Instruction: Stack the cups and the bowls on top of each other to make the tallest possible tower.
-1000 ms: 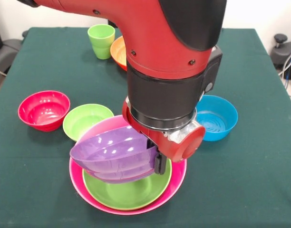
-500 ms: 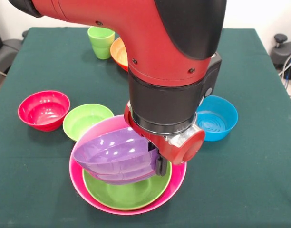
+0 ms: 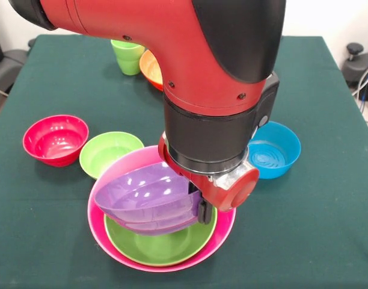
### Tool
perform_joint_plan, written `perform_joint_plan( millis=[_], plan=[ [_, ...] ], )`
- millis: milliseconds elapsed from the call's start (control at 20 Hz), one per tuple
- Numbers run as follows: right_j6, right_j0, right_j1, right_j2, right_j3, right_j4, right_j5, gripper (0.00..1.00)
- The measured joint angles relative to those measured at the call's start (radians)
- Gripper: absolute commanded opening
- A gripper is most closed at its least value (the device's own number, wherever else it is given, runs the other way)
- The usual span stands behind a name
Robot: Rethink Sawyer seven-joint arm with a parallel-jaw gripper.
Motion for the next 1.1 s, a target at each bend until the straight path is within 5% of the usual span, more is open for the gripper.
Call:
perform_joint_plan(
  millis=[550, 600, 1100],
  plan=[
    [0.000, -0.001, 0.004, -0.024, 0.000, 0.033, 0.000, 0.00],
    [0.000, 0.000, 0.004, -0.027, 0.000, 0.038, 0.000, 1.00],
    [0.000, 0.000, 0.004, -0.030, 0.000, 0.038, 0.000, 1.00]
  ],
)
